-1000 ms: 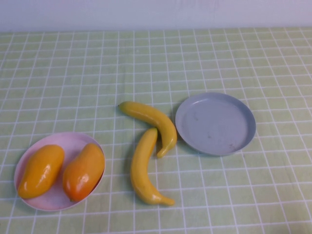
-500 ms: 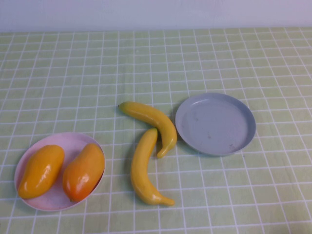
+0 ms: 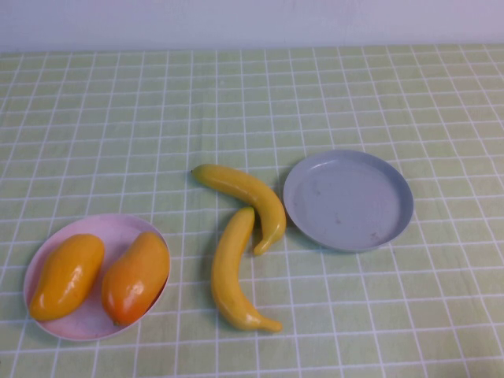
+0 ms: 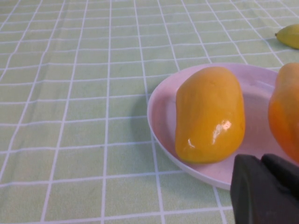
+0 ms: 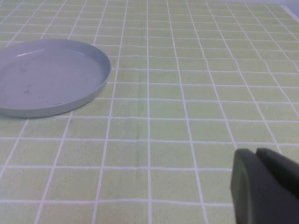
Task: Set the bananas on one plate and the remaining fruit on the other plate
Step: Put another type of fruit in the right plate
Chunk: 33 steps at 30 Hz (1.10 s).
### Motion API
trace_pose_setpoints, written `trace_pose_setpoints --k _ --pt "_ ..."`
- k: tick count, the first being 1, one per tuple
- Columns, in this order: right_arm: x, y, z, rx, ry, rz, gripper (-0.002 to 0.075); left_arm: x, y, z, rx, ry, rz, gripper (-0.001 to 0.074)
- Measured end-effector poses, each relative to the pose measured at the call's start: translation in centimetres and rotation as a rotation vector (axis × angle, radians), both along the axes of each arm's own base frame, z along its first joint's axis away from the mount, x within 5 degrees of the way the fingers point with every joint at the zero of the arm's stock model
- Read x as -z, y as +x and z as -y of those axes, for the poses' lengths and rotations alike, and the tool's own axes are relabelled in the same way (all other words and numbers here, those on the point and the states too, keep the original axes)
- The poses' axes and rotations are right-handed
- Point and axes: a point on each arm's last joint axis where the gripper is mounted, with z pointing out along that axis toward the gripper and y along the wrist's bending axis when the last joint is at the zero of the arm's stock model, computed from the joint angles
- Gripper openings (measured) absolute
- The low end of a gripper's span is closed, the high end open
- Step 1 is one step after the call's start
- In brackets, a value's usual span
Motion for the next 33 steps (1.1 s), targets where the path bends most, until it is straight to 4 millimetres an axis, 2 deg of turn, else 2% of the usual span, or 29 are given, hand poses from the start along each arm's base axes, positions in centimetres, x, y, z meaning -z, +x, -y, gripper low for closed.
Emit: trace_pose_setpoints --k 4,15,22,27,30,33 --pt "0.0 0.0 -0.1 -0.002 0.031 0.002 -0.0017 0.0 0.0 0.0 0.0 0.0 0.0 0.0002" --pt "-2.1 0.3 -0.5 0.039 0.616 0.173 -0.0017 0.0 0.0 0.0 0.0 0.0 -0.002 0.0002" --pt "-2.7 0.3 -0.6 0.043 0.763 0.183 -0.0017 0.0 0.0 0.0 0.0 0.002 -0.002 0.0002" --pt "-6.1 1.0 -1.6 -0.022 0.731 0.047 -0.0017 0.0 0.0 0.0 0.0 0.002 -0.002 0.0002" --pt "-8.4 2.6 -2.2 -0.062 0.633 -0.106 -0.0017 0.0 0.0 0.0 0.0 0.004 -0.002 0.0002" --pt "-9.4 5.0 -2.7 -0.092 0.522 -0.327 -0.0017 0.0 0.0 0.0 0.0 0.004 -0.002 0.0002"
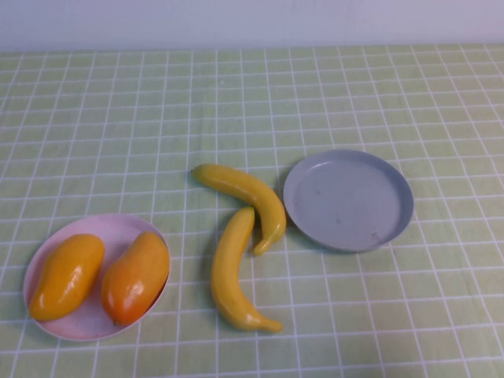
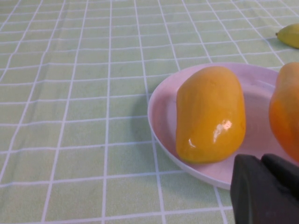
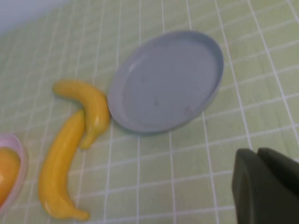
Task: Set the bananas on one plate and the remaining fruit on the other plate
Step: Put another type of fruit in the right plate
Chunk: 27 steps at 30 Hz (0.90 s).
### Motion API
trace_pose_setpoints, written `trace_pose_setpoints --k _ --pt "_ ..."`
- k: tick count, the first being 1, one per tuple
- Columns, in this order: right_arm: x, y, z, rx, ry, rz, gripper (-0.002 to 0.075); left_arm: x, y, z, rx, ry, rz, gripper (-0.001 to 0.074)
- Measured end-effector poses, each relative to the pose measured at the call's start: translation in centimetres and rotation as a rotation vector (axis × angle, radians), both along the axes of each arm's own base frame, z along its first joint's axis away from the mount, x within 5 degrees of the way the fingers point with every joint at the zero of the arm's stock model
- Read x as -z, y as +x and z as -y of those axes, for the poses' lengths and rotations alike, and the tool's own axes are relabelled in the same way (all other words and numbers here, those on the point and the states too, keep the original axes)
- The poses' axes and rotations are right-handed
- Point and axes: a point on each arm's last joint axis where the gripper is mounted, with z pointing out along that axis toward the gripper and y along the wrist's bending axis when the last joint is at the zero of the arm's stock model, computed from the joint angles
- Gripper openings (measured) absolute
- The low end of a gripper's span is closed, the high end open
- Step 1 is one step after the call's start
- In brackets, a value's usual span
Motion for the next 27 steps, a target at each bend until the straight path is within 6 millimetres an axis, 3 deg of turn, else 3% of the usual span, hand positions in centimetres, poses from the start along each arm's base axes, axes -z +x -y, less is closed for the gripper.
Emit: trace_pose_setpoints --k 8,12,15,19,24,27 --pt "-0.7 7.0 -1.6 -0.248 -0.188 -0.332 -0.0017 0.0 0.0 0.0 0.0 0.0 0.0 0.0002" --pt "-0.8 10.2 -5.0 -0.423 -0.28 -0.396 -0.0016 0.0 0.0 0.0 0.0 0.0 0.0 0.0002" --pt "-0.7 12.1 -9.0 -0.557 -0.323 -0.411 0.0012 0.0 0.0 0.0 0.0 0.0 0.0 0.0002" --pt "0.3 13.7 -14.6 -0.666 -0.349 -0.455 0.0149 0.0 0.0 0.0 0.0 0.0 0.0 0.0002" --pt "1.9 15.2 -20.8 -0.725 -0.382 -0.509 0.042 0.0 0.0 0.0 0.0 0.0 0.0 0.0002" --pt "2.7 15.9 -23.9 -0.738 -0.409 -0.515 0.0493 0.0 0.0 0.0 0.0 0.0 0.0 0.0002"
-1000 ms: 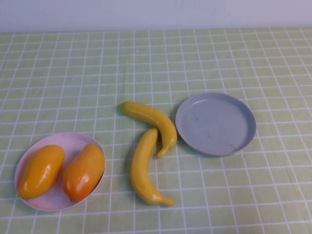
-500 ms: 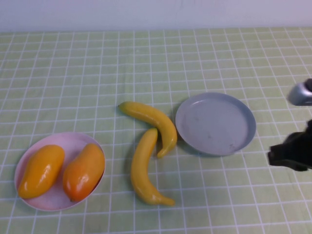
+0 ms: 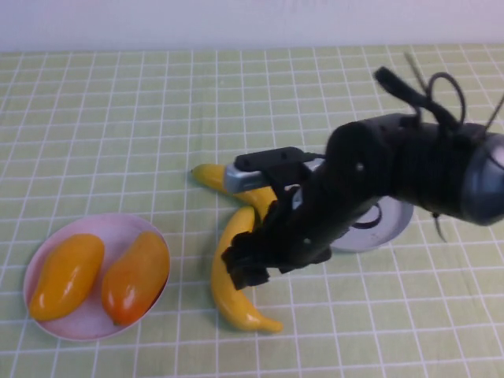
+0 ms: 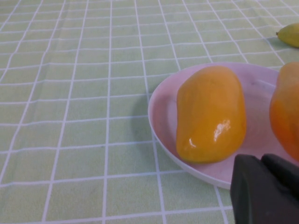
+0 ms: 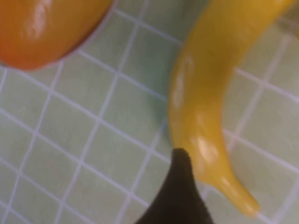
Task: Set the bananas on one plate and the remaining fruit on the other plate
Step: Put another type of fruit in the right plate
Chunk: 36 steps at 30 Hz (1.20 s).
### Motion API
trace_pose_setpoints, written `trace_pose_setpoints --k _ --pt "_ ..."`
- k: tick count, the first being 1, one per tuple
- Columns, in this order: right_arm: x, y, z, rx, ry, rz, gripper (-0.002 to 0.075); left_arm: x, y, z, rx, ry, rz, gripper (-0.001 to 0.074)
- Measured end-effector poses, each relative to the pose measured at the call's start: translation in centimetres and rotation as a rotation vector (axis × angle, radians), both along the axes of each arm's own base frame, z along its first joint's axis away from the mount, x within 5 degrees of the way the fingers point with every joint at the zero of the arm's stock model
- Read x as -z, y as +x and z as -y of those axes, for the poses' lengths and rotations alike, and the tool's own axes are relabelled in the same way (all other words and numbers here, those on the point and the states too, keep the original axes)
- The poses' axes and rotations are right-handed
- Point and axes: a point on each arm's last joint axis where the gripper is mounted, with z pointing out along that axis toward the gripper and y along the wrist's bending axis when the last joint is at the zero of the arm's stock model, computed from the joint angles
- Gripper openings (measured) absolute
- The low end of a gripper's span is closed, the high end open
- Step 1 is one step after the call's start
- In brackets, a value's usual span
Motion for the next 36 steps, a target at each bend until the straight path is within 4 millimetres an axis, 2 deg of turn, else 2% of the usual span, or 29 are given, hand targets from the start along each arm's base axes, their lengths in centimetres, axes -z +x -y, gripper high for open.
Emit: trace_pose_setpoints --k 3,8,15,17,20,25,26,28,30,33,36 --pt "0.8 0.8 -2.5 -0.001 -0.007 0.003 0.051 0.0 0.0 0.0 0.0 0.0 0.0 0.0001" --pt "2.4 2.1 -5.1 0.006 -0.029 0.01 0.0516 0.0 0.0 0.0 0.0 0.0 0.0 0.0001" --pt "5.6 3.8 -6.5 0.011 -0.108 -0.003 0.0514 0.0 0.0 0.0 0.0 0.0 0.0 0.0001" --pt "5.9 4.1 -6.7 0.007 -0.122 -0.003 0.0508 0.0 0.0 0.0 0.0 0.0 0.0 0.0001" --pt "5.9 4.3 -6.8 0.001 -0.136 -0.002 0.0462 0.0 0.0 0.0 0.0 0.0 0.0 0.0001" --pt "5.9 4.4 -6.7 -0.011 -0.162 0.002 0.0314 0.0 0.0 0.0 0.0 0.0 -0.002 0.0001" --pt "5.8 4.2 -6.9 -0.015 -0.16 0.003 0.0316 0.0 0.0 0.0 0.0 0.0 -0.002 0.0001" --pt "5.4 3.8 -7.3 -0.026 -0.154 0.003 0.0316 0.0 0.0 0.0 0.0 0.0 -0.002 0.0001" --pt "3.6 3.2 -7.4 -0.036 -0.127 0.028 0.0316 0.0 0.0 0.0 0.0 0.0 -0.002 0.0001" --pt "-0.8 2.8 -6.6 -0.04 -0.078 0.132 0.0316 0.0 0.0 0.0 0.0 0.0 -0.002 0.0001" --pt "-4.4 3.7 -4.0 0.006 -0.066 0.225 0.0316 0.0 0.0 0.0 0.0 0.0 -0.002 0.0001"
